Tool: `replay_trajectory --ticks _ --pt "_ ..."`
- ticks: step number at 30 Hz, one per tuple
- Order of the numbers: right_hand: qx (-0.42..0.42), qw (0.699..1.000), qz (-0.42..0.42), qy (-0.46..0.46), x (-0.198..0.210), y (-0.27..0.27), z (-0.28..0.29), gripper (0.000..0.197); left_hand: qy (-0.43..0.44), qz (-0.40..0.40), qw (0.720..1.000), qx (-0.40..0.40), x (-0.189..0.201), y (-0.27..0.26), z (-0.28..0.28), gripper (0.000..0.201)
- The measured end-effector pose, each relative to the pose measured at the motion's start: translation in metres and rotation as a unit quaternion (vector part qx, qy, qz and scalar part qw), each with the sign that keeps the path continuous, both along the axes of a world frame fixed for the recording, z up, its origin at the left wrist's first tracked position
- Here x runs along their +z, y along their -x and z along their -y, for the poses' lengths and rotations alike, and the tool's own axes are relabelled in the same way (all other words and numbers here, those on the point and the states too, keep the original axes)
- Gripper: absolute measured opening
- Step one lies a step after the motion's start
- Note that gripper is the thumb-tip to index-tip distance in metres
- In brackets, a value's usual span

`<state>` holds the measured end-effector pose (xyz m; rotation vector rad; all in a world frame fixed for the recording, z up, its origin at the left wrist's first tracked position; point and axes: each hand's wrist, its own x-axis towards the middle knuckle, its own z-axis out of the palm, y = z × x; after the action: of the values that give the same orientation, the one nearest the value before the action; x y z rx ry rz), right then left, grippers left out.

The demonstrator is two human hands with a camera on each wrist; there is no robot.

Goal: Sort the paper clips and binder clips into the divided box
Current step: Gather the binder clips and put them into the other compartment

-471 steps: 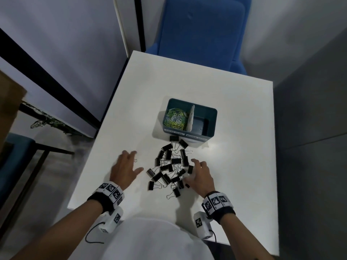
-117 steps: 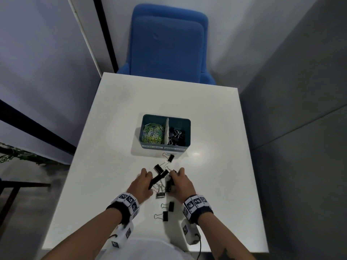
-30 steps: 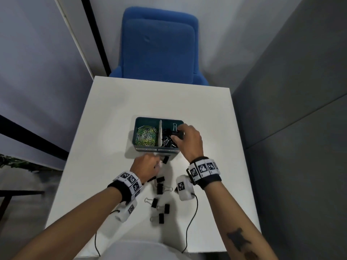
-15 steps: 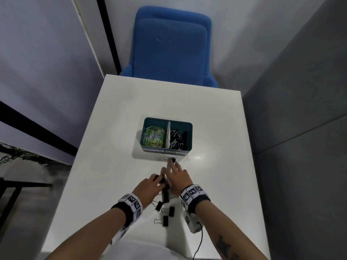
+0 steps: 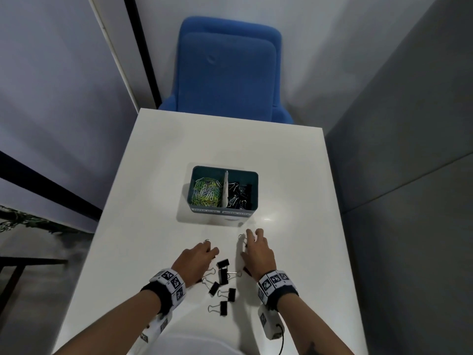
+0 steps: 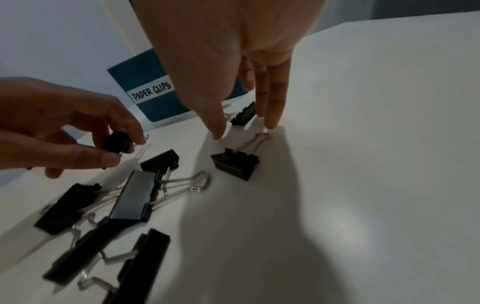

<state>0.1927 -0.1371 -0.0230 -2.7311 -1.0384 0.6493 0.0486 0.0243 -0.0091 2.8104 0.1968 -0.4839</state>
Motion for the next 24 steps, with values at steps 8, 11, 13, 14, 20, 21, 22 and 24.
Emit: replay_trajectory --ticks 8,11,13,14,20,21,22,24 --pt "0.028 1.000 -0.008 0.011 0.003 0.006 -0.008 0.018 0.082 0.152 0.983 0.058 0.069 -0.061 -0.004 0.030" --pt "0.021 1.000 -0.017 0.007 0.013 0.002 -0.009 0.015 0.089 0.208 0.970 0.091 0.095 -0.098 -0.014 0.033" --pt "0.008 1.000 -0.024 0.001 0.026 -0.005 -0.009 0.019 0.078 0.220 0.966 0.107 0.106 -0.115 -0.021 0.043" --pt "-0.001 1.000 -0.023 -0.008 0.035 -0.010 -0.010 0.022 0.070 0.220 0.967 0.109 0.110 -0.119 -0.024 0.046" --pt "-0.054 0.989 0.009 -0.134 0.093 -0.047 -0.028 0.022 0.068 0.195 0.971 0.124 0.091 -0.090 -0.028 0.022" --pt "-0.062 0.986 0.012 -0.157 0.098 -0.053 -0.033 0.021 0.063 0.168 0.976 0.124 0.083 -0.080 -0.028 0.022" --pt "-0.073 0.981 0.010 -0.178 0.101 -0.059 -0.037 0.023 0.055 0.138 0.981 0.124 0.075 -0.070 -0.029 0.023" --pt "-0.093 0.973 0.000 -0.211 0.105 -0.066 -0.044 0.031 0.037 0.077 0.989 0.123 0.060 -0.049 -0.029 0.030"
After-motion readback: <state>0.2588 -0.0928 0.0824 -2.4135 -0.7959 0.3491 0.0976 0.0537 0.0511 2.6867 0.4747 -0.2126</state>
